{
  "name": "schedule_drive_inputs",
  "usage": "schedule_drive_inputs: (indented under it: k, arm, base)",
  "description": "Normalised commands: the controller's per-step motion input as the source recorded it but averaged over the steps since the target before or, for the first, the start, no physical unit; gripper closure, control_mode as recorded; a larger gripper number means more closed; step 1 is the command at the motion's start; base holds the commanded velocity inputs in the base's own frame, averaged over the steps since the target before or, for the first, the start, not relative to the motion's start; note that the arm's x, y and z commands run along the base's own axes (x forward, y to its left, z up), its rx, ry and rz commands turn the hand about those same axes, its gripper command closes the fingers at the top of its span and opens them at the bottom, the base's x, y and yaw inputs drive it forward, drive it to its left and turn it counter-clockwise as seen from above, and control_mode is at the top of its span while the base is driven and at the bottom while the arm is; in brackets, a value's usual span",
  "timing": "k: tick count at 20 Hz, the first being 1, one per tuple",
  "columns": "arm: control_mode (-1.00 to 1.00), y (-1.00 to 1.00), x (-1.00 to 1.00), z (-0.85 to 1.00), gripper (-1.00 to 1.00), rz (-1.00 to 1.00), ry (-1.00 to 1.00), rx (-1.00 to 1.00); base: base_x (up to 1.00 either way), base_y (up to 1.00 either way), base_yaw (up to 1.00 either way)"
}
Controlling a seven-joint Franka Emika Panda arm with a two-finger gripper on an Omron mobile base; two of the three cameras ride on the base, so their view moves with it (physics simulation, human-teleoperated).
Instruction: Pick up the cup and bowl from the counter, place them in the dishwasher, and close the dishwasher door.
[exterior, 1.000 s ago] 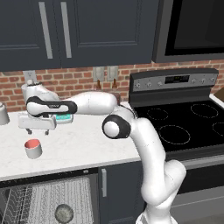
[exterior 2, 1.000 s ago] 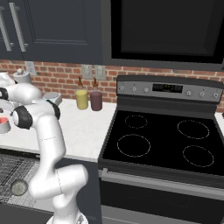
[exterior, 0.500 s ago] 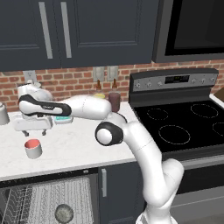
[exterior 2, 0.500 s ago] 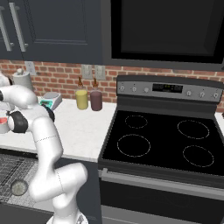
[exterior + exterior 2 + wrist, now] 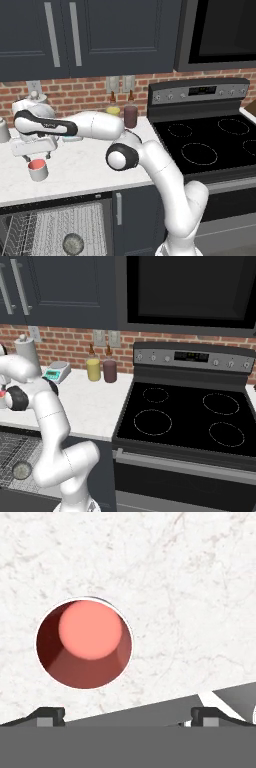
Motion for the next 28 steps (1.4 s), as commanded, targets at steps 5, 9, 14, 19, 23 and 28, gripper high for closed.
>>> schedule_drive_inputs:
  k: [5,9,14,19,23,28]
  arm:
    - [-1.00,-0.33,-0.12,0.00,-1.00,0.00,-0.04,0.00]
    - [-1.00,-0.08,0.04,-0.09,-1.00,0.00,-0.02,0.00]
    - [-1.00,0.00,0.29,-0.19,-1.00,0.00,-0.01,0.00]
    - [-1.00,0.00,0.20,-0.19,-1.00,0.00,-0.08,0.00]
    - [-1.00,0.00,0.03,-0.10,-1.00,0.00,-0.09,0.00]
    - [-1.00,0.04,0.00,-0.07,-1.00,0.00,-0.05,0.00]
  base:
    - [0.00,0.00,0.00]
    - [0.00,0.00,0.00]
    - [0.00,0.00,0.00]
    - [0.00,0.00,0.00]
    - [0.00,0.00,0.00]
    - [0.00,0.00,0.00]
